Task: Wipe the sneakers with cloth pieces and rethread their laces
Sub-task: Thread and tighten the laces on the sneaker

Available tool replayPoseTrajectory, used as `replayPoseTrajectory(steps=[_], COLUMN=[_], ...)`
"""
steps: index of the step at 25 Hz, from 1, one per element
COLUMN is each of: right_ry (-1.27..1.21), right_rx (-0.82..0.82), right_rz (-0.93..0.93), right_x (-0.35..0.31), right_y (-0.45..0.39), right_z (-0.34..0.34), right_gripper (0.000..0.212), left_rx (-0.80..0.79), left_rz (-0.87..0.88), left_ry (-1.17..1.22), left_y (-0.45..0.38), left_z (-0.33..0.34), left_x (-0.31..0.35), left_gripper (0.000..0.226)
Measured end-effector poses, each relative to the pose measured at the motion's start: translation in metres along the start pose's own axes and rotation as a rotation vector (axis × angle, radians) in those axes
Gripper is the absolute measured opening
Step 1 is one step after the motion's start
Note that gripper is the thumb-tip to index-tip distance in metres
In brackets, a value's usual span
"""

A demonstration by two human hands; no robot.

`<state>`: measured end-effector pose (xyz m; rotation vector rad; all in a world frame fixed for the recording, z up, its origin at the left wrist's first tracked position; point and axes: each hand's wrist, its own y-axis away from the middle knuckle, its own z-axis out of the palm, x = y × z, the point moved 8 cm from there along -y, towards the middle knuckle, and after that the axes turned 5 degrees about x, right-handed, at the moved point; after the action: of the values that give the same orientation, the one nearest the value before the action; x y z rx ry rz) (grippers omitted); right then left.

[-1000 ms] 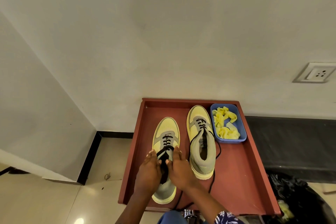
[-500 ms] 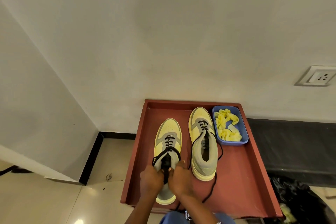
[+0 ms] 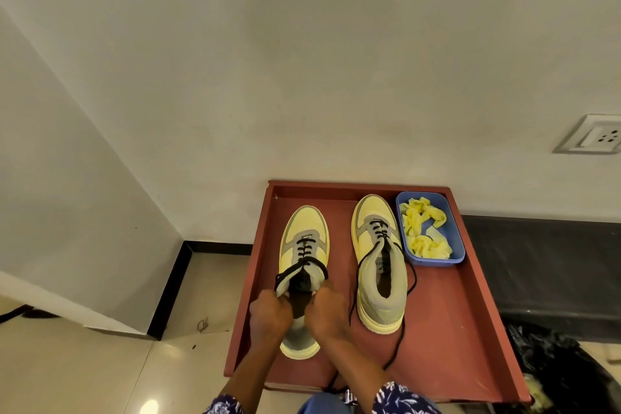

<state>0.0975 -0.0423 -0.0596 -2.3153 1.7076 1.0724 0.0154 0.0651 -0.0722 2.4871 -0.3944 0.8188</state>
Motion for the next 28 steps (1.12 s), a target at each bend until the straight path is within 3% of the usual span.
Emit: replayPoseTrajectory(steps=[15,22,28], right_ry=[-0.115,-0.202,-0.285], right_rx=[-0.013,-0.101,-0.179], right_rz=[0.041,0.015,0.000], right_x=[-0.031,-0.033,-0.033], right_y=[-0.046,-0.048,-0.034], right_z=[0.006,0.013,0.003], right_gripper=[0.036,0.030,0.054], left_rx=[0.070,0.088,0.074], left_rz=[-0.052,-0.093,-0.133], left_ry=[0.009,0.052,0.111], left_y=[-0.042,-0.031,-0.020], left_z=[-0.019,-0.026,-0.027], left_x=[0.020,0.026,0.026], left_gripper=[0.025,0.034,0.041])
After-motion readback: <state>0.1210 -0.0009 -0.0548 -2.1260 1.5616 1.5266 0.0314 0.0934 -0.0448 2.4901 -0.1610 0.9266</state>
